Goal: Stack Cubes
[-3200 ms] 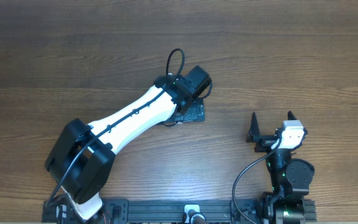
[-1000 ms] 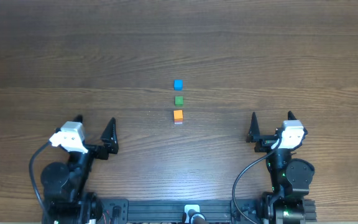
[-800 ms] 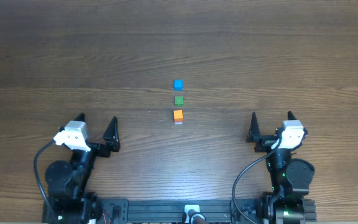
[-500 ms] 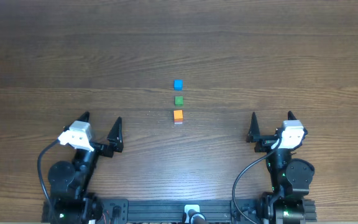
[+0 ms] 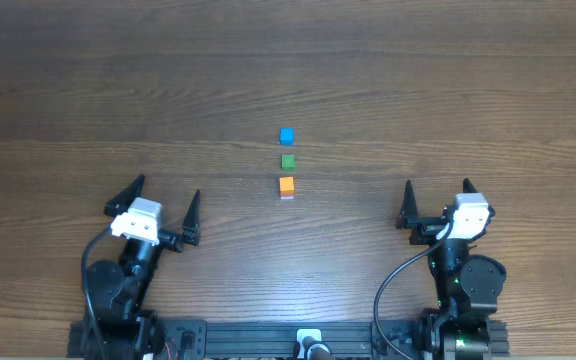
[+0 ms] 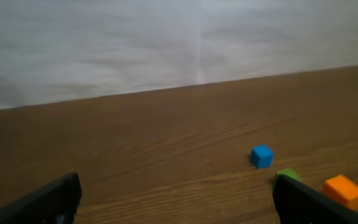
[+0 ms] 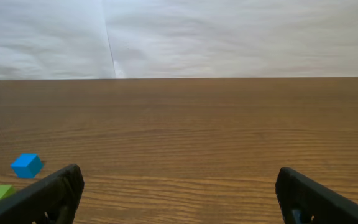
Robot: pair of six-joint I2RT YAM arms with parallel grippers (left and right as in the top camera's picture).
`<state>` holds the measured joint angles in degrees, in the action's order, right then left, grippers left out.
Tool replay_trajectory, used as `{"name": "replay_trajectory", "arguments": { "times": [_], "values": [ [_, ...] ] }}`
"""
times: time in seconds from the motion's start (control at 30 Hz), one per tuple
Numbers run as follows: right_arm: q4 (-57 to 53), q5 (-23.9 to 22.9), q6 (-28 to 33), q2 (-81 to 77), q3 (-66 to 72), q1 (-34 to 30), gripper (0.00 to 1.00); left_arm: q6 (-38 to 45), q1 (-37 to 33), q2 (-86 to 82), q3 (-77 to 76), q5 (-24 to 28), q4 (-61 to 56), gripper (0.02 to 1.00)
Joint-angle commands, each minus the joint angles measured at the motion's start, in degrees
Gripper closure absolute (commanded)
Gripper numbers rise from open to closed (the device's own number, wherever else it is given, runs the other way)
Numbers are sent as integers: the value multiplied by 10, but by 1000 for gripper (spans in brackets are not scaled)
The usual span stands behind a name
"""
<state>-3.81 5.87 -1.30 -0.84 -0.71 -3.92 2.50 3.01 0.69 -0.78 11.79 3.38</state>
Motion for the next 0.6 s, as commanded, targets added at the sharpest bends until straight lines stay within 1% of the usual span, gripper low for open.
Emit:
{"name": "replay_trajectory", "arguments": {
  "times": [0.03,0.6],
  "values": [
    [0,-3,1,5,4,3,7,31,-16,-5,4,-1,0,23],
    [-1,-3,1,5,4,3,7,31,-19,-4,4,-1,-1,20]
  ]
}}
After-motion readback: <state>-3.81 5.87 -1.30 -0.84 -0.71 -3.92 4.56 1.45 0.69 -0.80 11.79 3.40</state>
